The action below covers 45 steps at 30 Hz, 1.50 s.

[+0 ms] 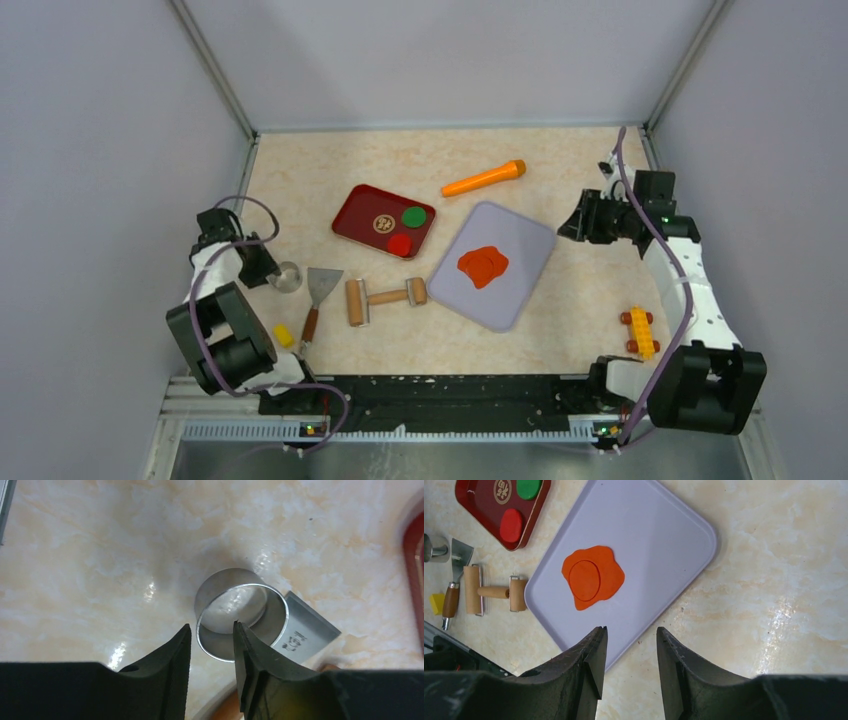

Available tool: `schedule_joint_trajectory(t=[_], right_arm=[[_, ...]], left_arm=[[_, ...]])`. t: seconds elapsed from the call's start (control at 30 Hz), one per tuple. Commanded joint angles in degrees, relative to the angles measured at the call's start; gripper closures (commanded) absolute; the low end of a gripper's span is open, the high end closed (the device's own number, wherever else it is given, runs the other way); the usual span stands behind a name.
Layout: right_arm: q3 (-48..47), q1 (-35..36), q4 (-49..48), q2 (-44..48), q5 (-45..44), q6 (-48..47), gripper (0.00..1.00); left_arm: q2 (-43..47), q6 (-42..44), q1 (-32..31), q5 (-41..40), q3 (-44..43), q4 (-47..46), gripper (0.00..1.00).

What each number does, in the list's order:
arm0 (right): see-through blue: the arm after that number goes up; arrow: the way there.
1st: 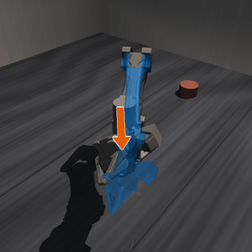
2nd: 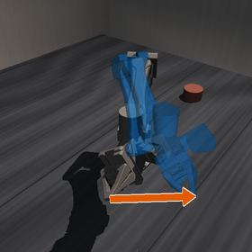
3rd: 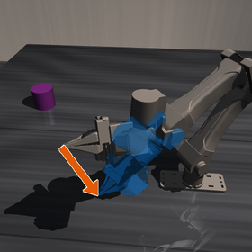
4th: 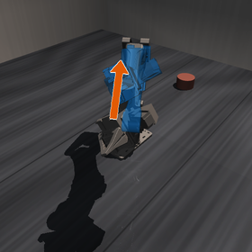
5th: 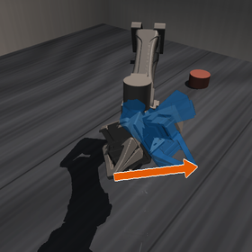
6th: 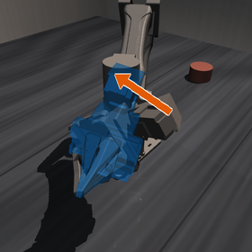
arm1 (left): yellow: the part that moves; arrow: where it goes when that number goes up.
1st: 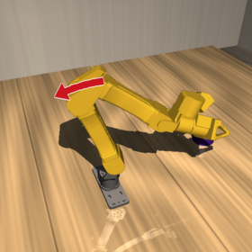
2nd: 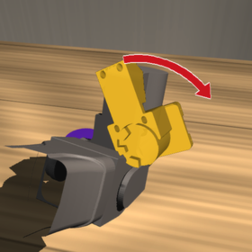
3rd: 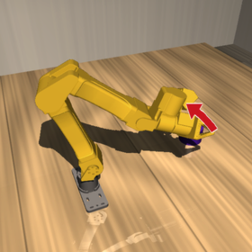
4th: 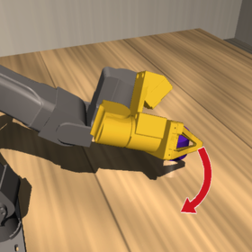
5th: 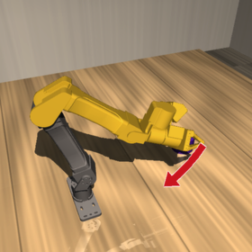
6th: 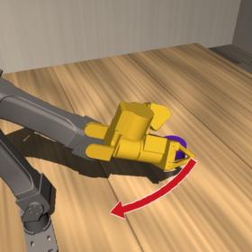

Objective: Roll out the dumpling wrappers from the dough

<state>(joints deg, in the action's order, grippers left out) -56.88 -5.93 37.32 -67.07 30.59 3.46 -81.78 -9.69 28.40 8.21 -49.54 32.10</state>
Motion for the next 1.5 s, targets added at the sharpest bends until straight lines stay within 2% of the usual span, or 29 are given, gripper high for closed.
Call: schedule_joint_trajectory(t=[0.0, 0.1, 0.23, 0.3, 0.37, 0.47, 0.6, 0.83, 0.97, 1.1, 1.27, 1.47], right_arm=[[-0.2, -0.7, -1.8, -0.7, 2.3, -2.8, 0.57], [0.4, -0.5, -2.2, -1.5, 3.5, -4.0, 0.57], [-0.7, 2.5, -2.2, -3.6, 3.9, -10.1, 0.55], [-3.0, 6.4, -1.0, -5.3, 4.1, -17.1, 0.51], [-5.2, 12.2, 0.5, -7.3, 3.7, -24.7, 0.46], [-8.4, 21.3, 0.9, -11.4, -0.4, -32.7, 0.39], [-12.4, 30.6, -2.7, -18.5, -6.5, -34.4, 0.31], [-21.1, 41.4, -4.4, -32.7, -12.8, -37.0, 0.22], [-26.3, 42.9, -2.7, -39.7, -13.8, -36.2, 0.2], [-28.4, 43.3, -1.2, -42.3, -14.1, -36.9, 0.19], [-27.3, 43.9, -0.1, -43.2, -14.3, -37.4, 0.14], [-26.0, 44.5, -1.5, -44.1, -15.5, -36.8, 0.13]], left_arm=[[6.0, 1.0, -1.0, 4.8, -4.7, 1.5, 0.58], [9.5, 2.6, -4.9, 11.8, -4.7, -2.5, 0.55], [10.9, 9.0, -21.2, 16.1, -4.8, -6.9, 0.51], [9.6, 7.5, -27.7, 19.6, -5.0, -8.7, 0.51], [7.0, 3.4, -30.9, 22.9, -5.0, -10.8, 0.5], [2.1, -2.1, -32.0, 27.2, -5.1, -13.0, 0.5], [-2.4, -4.0, -33.5, 28.3, -6.1, -14.2, 0.5], [-1.4, -8.4, -32.7, 22.8, -4.2, -17.9, 0.49], [0.4, -11.1, -30.4, 19.9, -2.5, -18.2, 0.48], [1.2, -12.5, -28.8, 19.9, -1.2, -18.8, 0.48], [2.1, -13.1, -27.7, 19.9, -0.1, -19.8, 0.48], [2.7, -13.2, -27.1, 20.0, 0.1, -19.9, 0.48]])
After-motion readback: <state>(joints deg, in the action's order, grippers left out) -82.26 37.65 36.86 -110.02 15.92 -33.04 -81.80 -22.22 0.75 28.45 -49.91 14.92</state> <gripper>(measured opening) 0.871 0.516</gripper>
